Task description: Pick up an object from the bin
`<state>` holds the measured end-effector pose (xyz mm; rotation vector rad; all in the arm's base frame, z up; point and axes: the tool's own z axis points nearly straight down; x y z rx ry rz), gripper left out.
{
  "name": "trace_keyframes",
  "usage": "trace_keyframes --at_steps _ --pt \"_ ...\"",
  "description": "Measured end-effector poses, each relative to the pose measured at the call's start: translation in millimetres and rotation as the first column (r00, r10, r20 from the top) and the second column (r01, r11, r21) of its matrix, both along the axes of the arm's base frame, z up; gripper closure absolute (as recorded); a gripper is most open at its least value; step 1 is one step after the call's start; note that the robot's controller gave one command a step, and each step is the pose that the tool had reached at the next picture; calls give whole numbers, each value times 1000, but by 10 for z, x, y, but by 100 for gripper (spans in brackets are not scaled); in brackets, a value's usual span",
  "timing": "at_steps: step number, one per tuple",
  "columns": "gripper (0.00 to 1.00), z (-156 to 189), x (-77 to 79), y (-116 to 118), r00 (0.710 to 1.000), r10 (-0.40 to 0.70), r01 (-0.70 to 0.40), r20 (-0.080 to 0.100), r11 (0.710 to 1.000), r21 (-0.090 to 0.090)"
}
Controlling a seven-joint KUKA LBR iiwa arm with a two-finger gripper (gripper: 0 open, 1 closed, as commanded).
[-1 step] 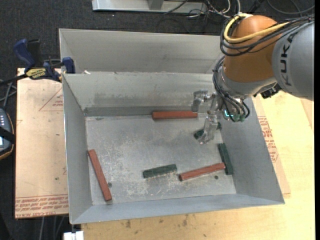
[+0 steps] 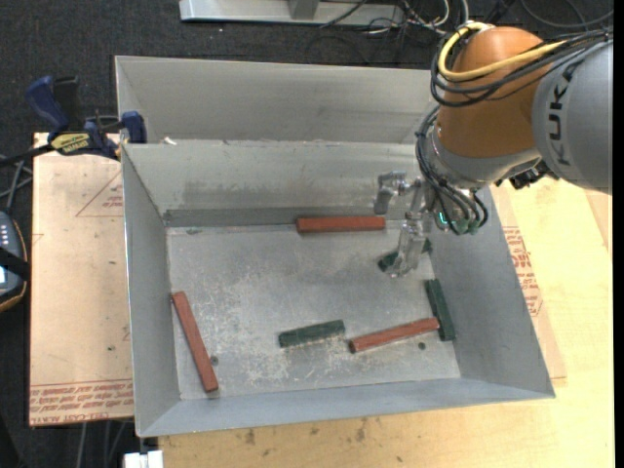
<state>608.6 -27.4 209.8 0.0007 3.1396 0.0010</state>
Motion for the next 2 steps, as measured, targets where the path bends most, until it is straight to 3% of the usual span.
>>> trace_keyframes --at_steps 1,2 --pt "0 -332 157 -273 998 66 -66 9 998 0" --pt "0 -855 72 -621 969 248 -248 1 969 -1"
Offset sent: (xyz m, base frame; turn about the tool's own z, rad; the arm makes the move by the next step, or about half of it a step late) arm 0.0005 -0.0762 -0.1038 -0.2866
